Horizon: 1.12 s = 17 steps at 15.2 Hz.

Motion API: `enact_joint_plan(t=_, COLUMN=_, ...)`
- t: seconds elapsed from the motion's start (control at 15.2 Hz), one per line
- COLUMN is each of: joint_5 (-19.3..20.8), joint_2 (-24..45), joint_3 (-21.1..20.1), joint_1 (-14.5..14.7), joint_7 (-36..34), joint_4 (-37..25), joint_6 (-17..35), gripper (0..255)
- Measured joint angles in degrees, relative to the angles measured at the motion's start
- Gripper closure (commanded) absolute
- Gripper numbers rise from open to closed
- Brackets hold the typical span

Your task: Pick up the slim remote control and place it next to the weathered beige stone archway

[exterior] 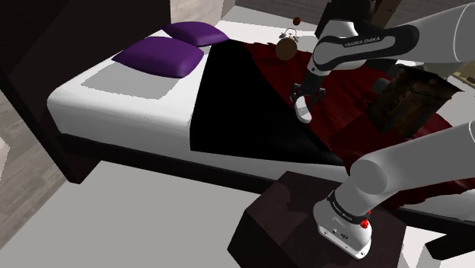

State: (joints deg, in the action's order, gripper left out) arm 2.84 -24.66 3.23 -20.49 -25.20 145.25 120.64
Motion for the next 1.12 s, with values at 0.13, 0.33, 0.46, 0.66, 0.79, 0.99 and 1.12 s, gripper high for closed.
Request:
enact_joint_plan(t=0.13, joint_5=0.0, joint_2=-0.7, joint_3=0.02, joint_1=-0.03, joint_7=0.11, joint_4=-1.04, joint_6=-1.73, gripper=255)
enact_joint_plan(t=0.33, joint_5=-0.07, joint_2=-1.44, joint_3=-0.09, joint_1=0.02, joint_7=0.09, joint_4=-2.95, joint_6=-4.39, gripper=255)
enact_joint_plan(t=0.46, joint_5=-0.11, joint_2=-1.92, joint_3=-0.13, joint_1=0.03, joint_7=0.11, joint_4=-3.98, joint_6=-5.9, gripper=255)
enact_joint_plan(t=0.66, joint_5=-0.12, joint_2=-2.47, joint_3=-0.1, joint_1=0.0, joint_7=0.28, joint_4=-5.94, joint_6=-8.4, gripper=255)
enact_joint_plan(t=0.79, joint_5=-0.17, joint_2=-2.68, joint_3=-0.18, joint_1=0.04, joint_7=0.25, joint_4=-7.28, joint_6=-9.96, gripper=255)
enact_joint_plan(t=0.99, joint_5=-0.24, joint_2=-3.5, joint_3=-0.34, joint_1=0.09, joint_7=0.16, joint_4=-8.93, joint_6=-12.43, gripper=255)
enact_joint_plan(t=1.12, joint_5=-0.27, joint_2=-3.53, joint_3=-0.35, joint_1=0.1, joint_7=0.23, joint_4=-10.59, joint_6=-14.12, gripper=255)
